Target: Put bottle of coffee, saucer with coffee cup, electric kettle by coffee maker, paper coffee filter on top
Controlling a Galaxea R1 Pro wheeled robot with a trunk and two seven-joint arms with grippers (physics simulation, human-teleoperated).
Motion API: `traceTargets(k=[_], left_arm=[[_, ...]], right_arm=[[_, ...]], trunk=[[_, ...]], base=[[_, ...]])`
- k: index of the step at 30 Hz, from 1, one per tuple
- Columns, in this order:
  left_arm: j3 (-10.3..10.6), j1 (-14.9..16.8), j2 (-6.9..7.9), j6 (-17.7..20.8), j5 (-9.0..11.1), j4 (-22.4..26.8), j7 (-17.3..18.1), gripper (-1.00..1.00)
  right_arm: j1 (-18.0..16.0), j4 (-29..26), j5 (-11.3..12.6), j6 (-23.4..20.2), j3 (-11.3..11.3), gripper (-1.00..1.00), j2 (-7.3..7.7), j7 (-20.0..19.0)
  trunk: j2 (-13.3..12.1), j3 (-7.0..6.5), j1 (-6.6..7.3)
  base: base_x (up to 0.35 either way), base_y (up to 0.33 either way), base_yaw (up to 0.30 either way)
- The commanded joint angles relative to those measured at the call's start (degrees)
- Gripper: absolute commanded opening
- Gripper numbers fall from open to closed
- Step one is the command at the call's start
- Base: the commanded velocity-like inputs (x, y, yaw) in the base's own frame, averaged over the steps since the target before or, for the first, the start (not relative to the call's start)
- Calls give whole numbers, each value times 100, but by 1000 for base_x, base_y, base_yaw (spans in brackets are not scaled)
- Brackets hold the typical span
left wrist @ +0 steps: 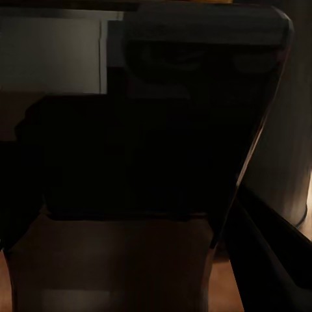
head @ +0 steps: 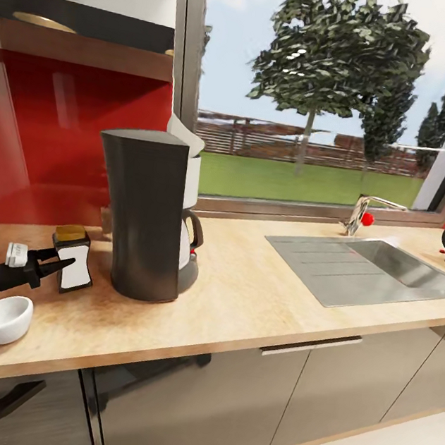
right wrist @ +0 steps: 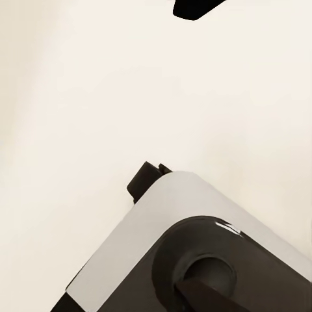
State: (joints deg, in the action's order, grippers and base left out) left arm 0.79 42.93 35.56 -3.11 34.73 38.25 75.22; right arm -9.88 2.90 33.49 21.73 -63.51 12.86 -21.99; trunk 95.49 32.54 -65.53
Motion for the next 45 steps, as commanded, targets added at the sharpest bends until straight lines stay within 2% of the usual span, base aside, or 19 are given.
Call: traceTargets(k=[1, 5, 9, 45], left_arm=[[44, -4, 3, -32, -89, -29, 10, -100], [44, -4, 3, -32, -89, -29, 10, -100], [44, -4, 3, -32, -89, -28, 10, -100], [44, -4, 10, -26, -89, -11, 10, -100]], right_arm=[[-5, 17, 61, 24, -38, 100, -3, -42], [-5, 17, 61, 24, -38, 100, -3, -42], [-5, 17, 61, 24, -38, 100, -3, -42], [-5, 17, 61, 24, -38, 100, -3, -42]], trunk=[[2, 8, 0], [2, 8, 0], [162, 80, -88], [162, 80, -88]], base=[[0, 0, 0], [0, 0, 0], [0, 0, 0], [0, 0, 0]])
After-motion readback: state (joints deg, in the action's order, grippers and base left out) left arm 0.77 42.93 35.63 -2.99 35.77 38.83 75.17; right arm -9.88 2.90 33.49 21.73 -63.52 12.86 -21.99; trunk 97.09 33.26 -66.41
